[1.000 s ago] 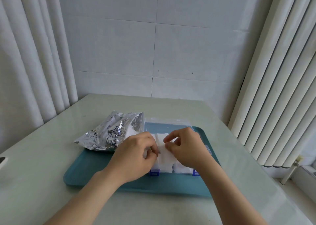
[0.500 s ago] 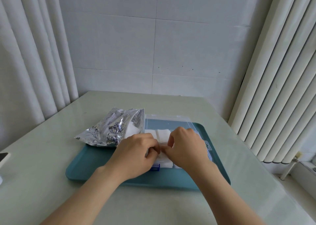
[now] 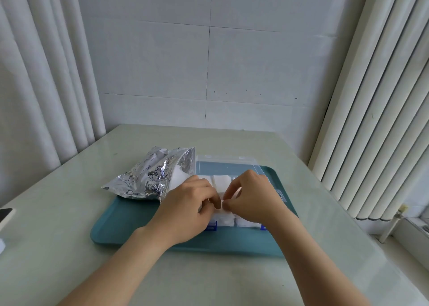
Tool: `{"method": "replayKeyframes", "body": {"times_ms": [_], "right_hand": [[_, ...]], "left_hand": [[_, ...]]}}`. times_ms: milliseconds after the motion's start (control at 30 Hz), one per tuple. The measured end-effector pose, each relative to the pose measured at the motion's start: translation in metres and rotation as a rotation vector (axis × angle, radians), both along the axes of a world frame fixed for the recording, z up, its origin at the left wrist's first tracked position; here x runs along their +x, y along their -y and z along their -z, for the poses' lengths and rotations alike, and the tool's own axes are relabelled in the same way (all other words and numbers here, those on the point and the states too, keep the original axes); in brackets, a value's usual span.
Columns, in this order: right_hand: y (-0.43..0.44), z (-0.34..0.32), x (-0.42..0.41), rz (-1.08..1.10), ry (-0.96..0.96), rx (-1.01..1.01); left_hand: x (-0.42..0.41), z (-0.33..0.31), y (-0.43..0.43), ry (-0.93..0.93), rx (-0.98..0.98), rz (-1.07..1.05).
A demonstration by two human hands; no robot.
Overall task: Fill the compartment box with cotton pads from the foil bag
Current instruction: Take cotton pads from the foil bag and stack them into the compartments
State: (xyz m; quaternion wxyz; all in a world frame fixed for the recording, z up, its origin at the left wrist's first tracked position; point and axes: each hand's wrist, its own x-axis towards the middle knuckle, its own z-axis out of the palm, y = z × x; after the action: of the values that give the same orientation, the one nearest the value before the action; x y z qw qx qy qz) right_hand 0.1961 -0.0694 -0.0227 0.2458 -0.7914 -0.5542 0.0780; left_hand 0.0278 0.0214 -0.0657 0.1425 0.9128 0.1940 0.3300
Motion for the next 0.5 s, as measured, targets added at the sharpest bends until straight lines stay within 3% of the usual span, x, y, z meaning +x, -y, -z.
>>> {"method": "replayKeyframes", "body": {"times_ms": [100,233,500], "right_hand": [[0.001,0.0,0.0,-0.049,0.088,-0.009],[0.008,-0.011,0.002,-0.164,0.071,-0.007],[0.013,-0.013,-0.002,-0.252,0.19,-0.192]], "left_hand": [[0.002,0.001,0.0,-0.056,0.037,0.071],[0.001,-0.001,0.0,-0.074,-0.006,0.082],[0.001,-0.001,0.0,-0.161,-0.065,0.11]]}}
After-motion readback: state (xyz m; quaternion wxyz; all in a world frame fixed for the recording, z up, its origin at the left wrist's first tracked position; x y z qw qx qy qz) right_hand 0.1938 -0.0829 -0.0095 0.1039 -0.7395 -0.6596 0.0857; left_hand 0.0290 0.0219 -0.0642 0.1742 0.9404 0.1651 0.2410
